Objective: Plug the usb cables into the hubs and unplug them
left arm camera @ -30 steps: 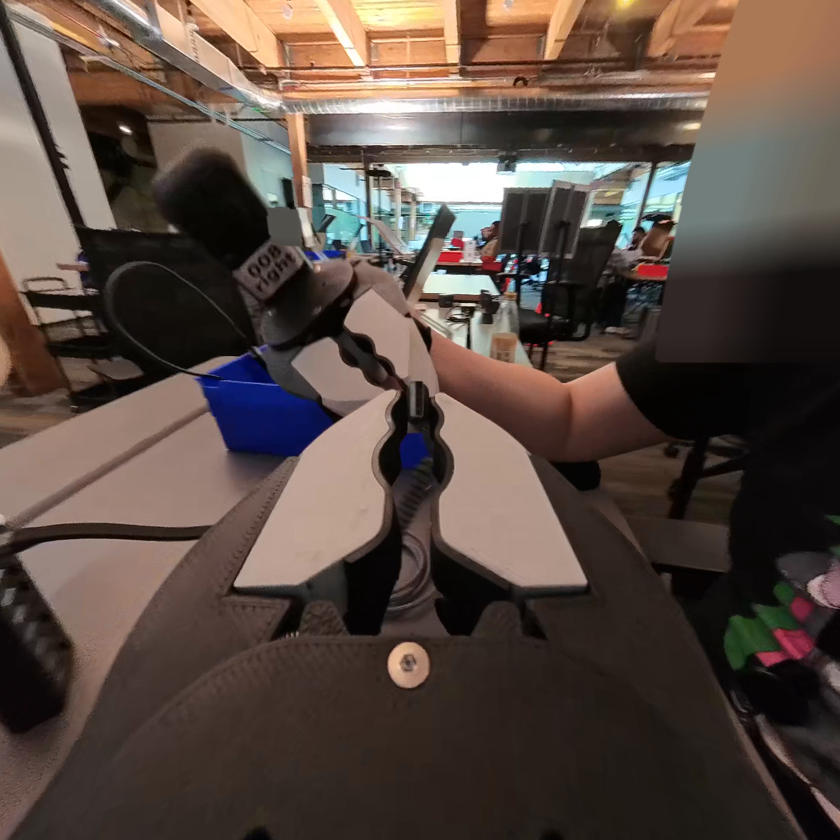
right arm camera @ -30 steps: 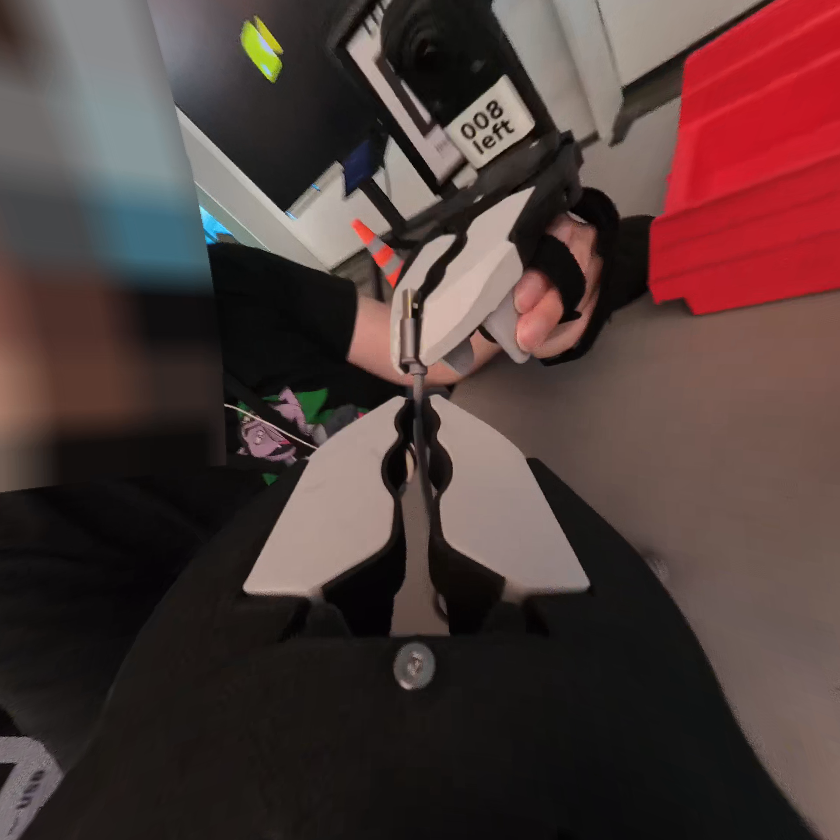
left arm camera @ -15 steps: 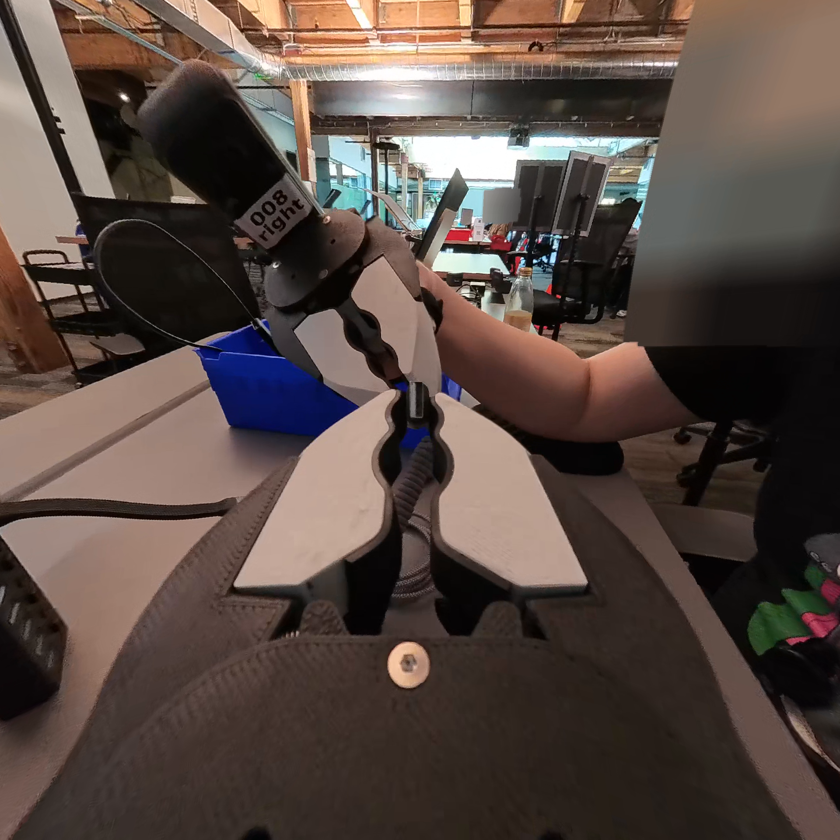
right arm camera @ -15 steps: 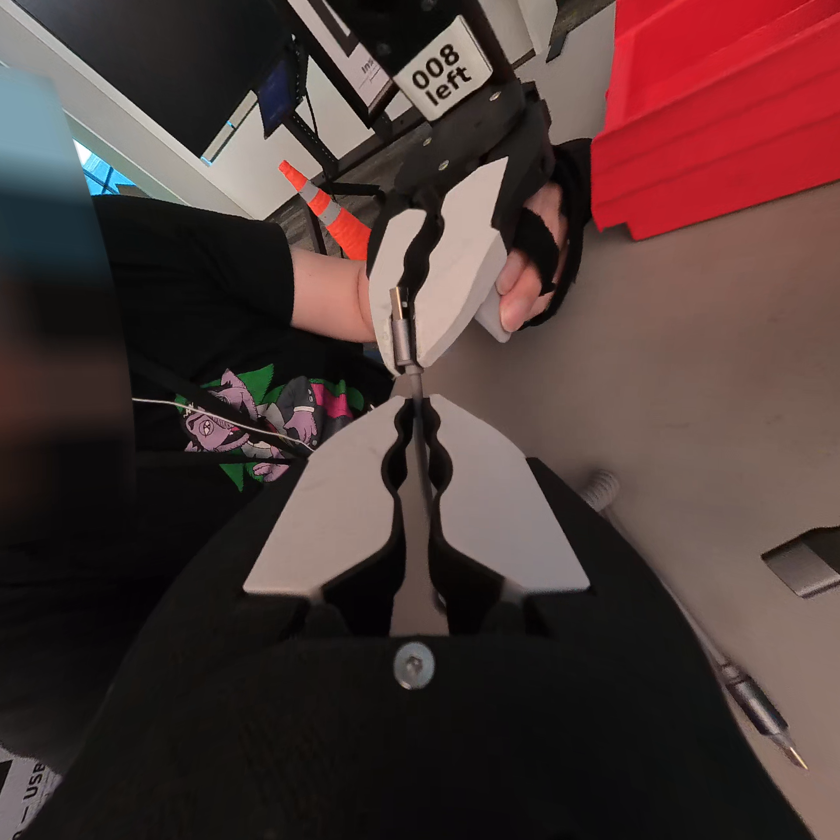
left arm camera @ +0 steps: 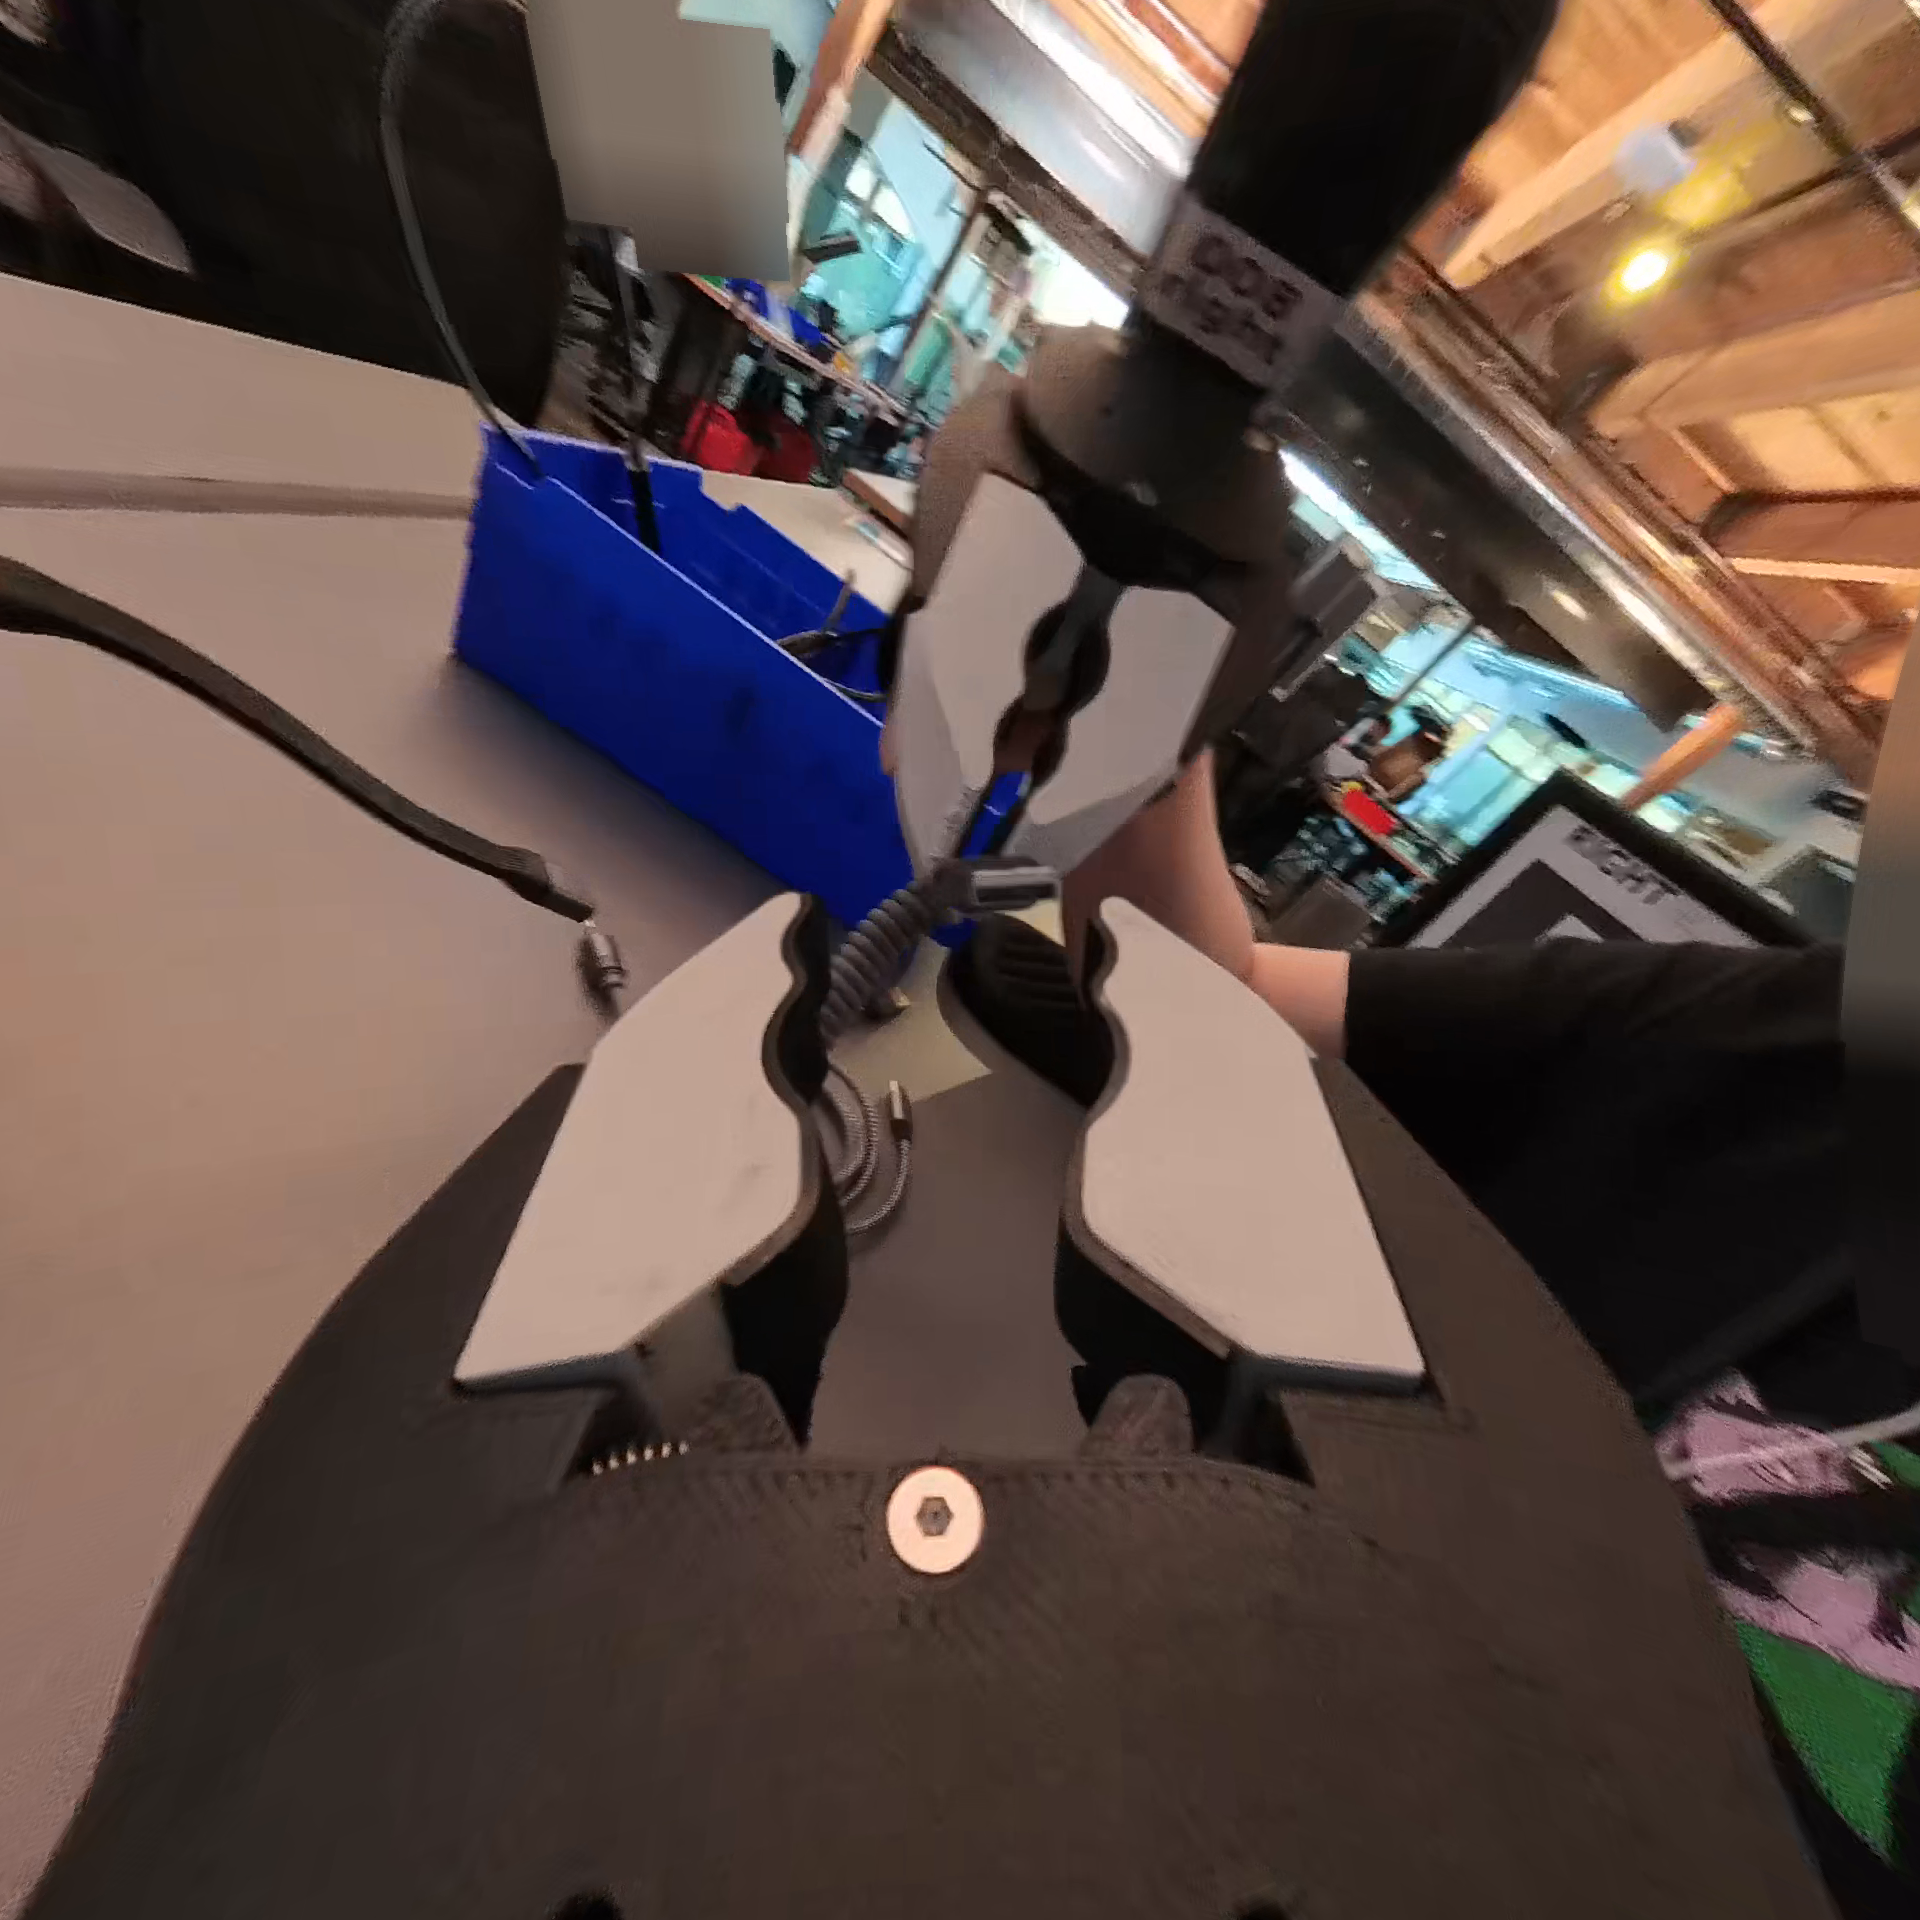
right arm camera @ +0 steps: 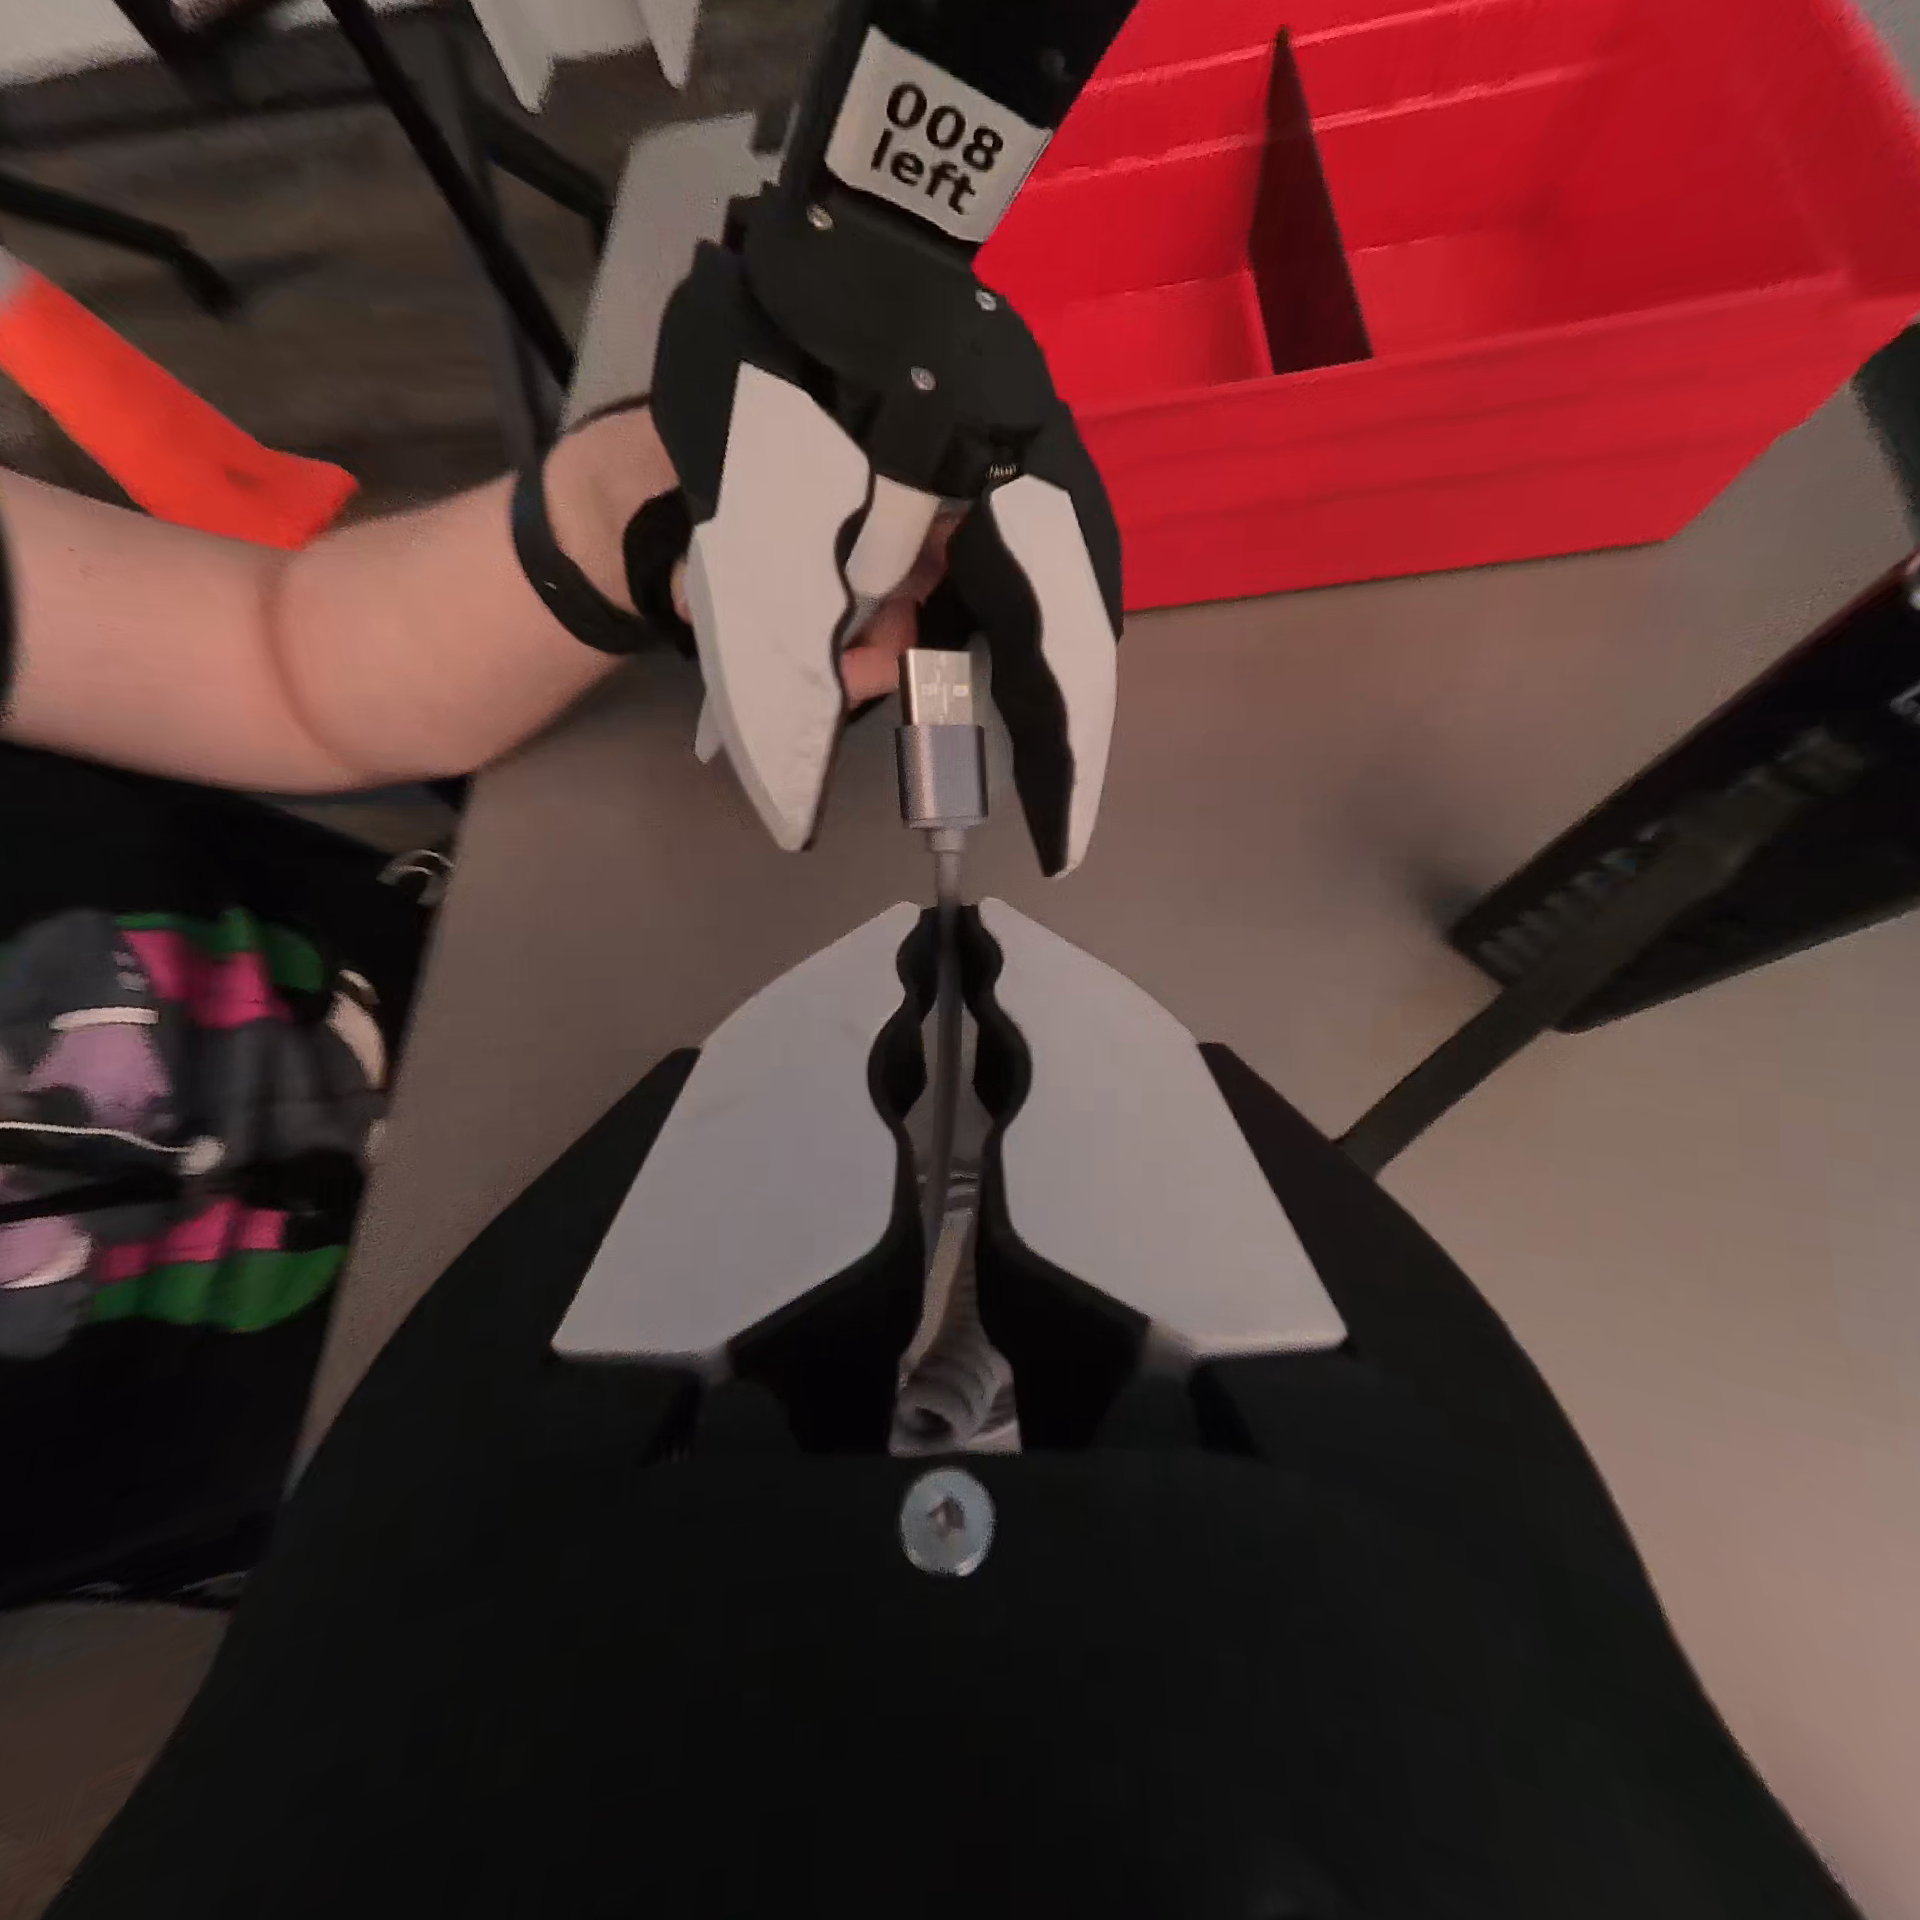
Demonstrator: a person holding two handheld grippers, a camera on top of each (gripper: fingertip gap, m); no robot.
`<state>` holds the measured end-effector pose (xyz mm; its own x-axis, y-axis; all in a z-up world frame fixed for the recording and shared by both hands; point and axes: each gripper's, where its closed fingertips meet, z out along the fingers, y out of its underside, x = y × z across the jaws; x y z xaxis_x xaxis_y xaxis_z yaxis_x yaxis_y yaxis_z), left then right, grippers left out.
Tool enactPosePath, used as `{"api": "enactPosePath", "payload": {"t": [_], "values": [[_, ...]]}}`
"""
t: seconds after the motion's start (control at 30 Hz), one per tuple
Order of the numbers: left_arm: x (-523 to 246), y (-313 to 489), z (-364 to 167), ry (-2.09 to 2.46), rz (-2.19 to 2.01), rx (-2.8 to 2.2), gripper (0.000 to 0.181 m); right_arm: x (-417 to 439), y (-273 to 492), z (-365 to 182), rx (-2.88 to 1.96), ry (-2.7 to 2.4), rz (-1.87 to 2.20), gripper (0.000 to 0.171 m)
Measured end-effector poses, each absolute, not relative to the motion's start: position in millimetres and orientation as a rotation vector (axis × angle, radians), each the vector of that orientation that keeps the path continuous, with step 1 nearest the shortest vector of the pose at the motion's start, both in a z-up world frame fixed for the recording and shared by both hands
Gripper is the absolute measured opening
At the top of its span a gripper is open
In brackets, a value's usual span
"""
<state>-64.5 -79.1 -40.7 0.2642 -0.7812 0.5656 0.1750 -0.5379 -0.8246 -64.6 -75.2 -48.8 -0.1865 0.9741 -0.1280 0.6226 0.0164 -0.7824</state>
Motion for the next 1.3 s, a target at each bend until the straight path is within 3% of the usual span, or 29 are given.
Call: {"api": "enactPosePath", "payload": {"t": [0.07,0.3,0.77,0.93,1.03,1.23,1.3], "values": [[-71,-73,-40,0.548,-1.315,-1.678,0.045,-69,-72,-48,-1.579,-1.845,0.903,0.005],[-79,-77,-36,0.617,-1.187,-1.66,0.016,-75,-71,-52,-1.507,-1.872,0.713,0.005],[-76,-79,-29,0.681,-1.087,-1.588,0.016,-77,-76,-41,-1.455,-1.843,0.79,0.006],[-95,-71,-17,0.543,-1.119,-1.542,0.016,-77,-75,-18,-1.429,-1.728,0.821,0.023],[-105,-67,-14,0.492,-1.107,-1.536,0.016,-89,-91,-1,-1.405,-1.62,0.879,0.023],[-120,-70,-1,0.456,-1.077,-1.489,0.016,-128,-130,-57,-1.639,-1.685,0.913,0.023],[-125,-73,5,0.453,-1.06,-1.471,0.016,-139,-115,-70,-1.649,-1.607,0.777,0.033]]}}
